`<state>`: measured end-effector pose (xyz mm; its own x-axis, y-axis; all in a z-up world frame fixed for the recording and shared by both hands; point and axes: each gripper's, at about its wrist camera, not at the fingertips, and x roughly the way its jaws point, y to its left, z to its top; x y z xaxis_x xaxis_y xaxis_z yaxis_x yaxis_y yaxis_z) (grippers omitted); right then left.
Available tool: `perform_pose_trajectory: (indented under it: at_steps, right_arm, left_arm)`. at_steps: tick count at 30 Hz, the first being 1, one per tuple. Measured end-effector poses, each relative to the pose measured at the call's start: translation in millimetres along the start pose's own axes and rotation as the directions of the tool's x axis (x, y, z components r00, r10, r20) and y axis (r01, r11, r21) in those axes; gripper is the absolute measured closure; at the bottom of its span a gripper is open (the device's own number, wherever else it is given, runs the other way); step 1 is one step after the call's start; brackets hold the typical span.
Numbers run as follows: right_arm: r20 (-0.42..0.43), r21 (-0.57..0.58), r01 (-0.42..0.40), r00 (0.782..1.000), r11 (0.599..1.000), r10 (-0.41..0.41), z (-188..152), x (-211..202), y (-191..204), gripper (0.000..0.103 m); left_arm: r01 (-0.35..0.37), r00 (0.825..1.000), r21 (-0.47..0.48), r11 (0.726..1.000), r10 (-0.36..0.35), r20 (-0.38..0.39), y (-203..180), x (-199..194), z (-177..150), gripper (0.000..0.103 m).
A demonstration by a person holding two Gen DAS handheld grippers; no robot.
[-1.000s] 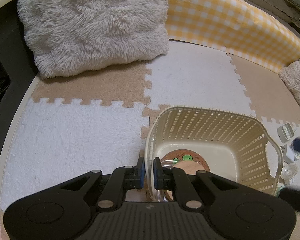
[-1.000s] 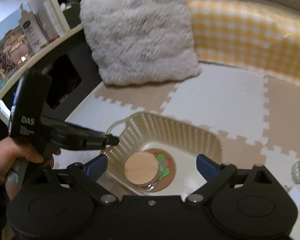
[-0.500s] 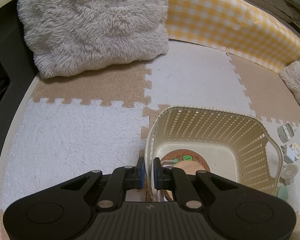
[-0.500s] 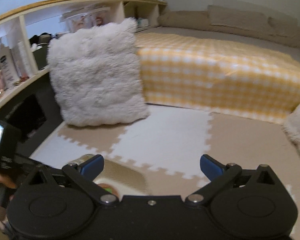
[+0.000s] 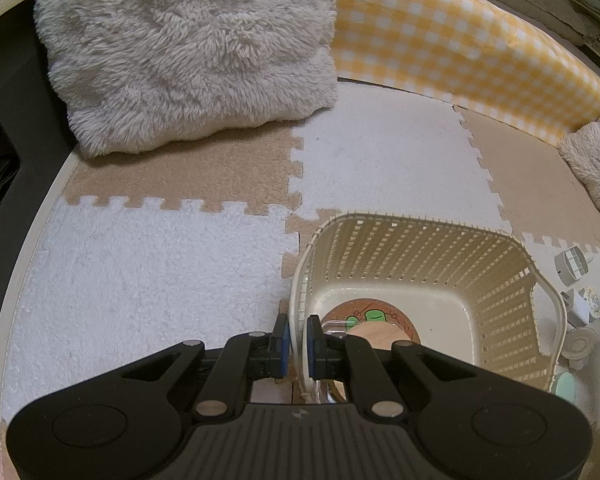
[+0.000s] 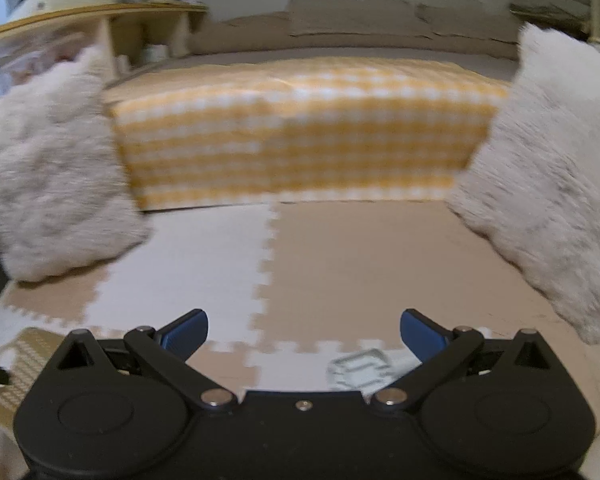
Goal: Organize rigid objects
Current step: 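Withdraw the right gripper and move it to the white plastic holder, then grasp the white plastic holder by its body with the right gripper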
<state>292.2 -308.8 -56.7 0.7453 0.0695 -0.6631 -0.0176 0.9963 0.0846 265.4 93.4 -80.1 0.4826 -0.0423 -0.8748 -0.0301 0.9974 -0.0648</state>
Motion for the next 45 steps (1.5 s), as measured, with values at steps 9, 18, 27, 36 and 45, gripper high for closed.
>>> perform_pose_trajectory:
  at_steps: [9,18,27,36,45]
  right_arm:
    - [-0.064,0.003,0.072,0.995,0.997,-0.072,-22,41,-31,0.000]
    - [-0.155,-0.115,0.034,0.987,0.993,-0.052,-46,86,-17,0.000]
    - [-0.205,-0.054,0.027,0.978,0.998,-0.038,-48,113,-22,0.008]
    - [-0.231,-0.034,0.047,0.972,0.998,-0.053,-49,123,-26,0.030]
    - [-0.220,-0.077,0.045,0.974,0.996,-0.061,-47,119,-21,0.037]
  left_arm:
    - [-0.001,1.000,0.000,1.000,0.001,0.000,0,0,0,0.095]
    - [-0.002,1.000,0.002,1.000,0.002,0.000,0,0,0,0.095]
    - [-0.004,1.000,0.004,1.000,0.004,0.001,-1,0,-1,0.095]
    - [-0.006,1.000,0.008,1.000,0.006,0.000,0,1,0,0.095]
    - [-0.006,1.000,0.008,1.000,0.006,-0.001,0,1,0,0.095]
